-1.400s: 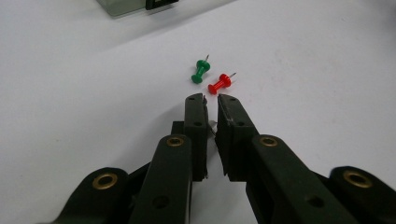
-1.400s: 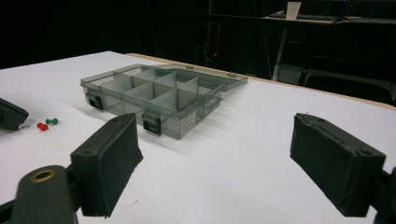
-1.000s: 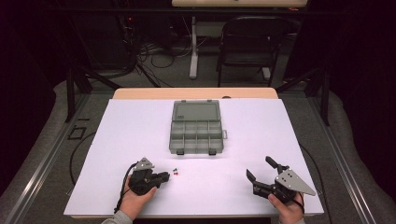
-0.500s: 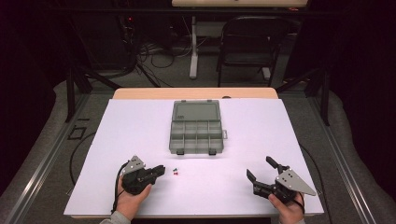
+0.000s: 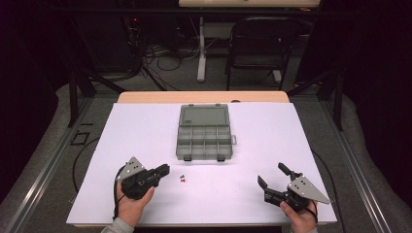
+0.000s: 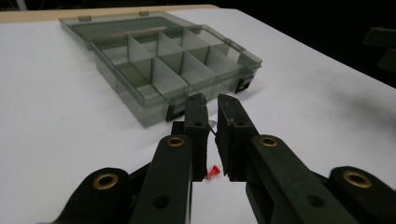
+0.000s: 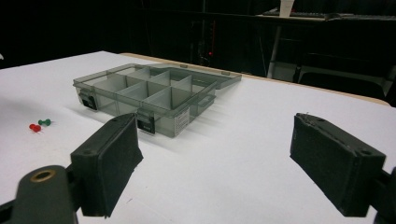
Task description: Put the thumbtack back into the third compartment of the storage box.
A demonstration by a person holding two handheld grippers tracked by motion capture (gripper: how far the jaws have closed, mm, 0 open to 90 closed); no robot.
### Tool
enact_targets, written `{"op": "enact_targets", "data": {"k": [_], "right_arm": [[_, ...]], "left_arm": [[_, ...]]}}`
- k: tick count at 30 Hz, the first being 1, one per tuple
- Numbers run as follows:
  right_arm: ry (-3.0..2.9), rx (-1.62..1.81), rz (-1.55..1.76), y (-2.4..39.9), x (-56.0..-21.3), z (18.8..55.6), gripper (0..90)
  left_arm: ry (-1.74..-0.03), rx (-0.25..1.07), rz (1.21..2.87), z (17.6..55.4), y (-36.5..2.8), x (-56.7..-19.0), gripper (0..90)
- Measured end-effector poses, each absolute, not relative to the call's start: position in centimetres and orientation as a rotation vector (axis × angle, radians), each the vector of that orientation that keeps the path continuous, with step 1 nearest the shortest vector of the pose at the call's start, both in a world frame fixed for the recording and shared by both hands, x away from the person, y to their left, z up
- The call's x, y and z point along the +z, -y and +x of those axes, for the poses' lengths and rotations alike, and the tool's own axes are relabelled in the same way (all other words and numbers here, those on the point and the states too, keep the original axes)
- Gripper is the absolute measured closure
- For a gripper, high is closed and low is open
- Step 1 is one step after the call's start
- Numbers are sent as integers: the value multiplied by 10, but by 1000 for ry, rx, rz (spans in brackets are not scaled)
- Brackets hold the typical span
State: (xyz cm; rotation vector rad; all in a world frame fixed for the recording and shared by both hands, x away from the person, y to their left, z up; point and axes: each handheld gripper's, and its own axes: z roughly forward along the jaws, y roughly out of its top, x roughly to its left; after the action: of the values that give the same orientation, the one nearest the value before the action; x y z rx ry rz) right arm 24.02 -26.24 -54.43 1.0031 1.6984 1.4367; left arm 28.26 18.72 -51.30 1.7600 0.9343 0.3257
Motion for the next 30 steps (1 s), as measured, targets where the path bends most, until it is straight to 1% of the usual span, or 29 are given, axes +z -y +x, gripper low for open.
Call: {"op": "enact_targets", "data": {"k": [4,9,11,14,22,30], "right_arm": [[-1692,1439,1009,264,-544,240,150],[-1692,1442,1014,265,-544,240,150],[-1692,1443,1017,265,-544,240,150],[-1687,1446,1021,266,-544,240,150],[-1687,1439,1027,267,-544,240,150],[-1684,1435,1031,268,-544,240,151]], "left_arm": [[-925,334,1764,293,-179,-503,827],[-910,338,1778,319,-159,-479,827],[-908,336,1779,324,-156,-476,827],[-915,326,1768,340,-144,-466,827],[-934,324,1771,365,-125,-455,827],[-961,317,1784,384,-109,-453,827]]}}
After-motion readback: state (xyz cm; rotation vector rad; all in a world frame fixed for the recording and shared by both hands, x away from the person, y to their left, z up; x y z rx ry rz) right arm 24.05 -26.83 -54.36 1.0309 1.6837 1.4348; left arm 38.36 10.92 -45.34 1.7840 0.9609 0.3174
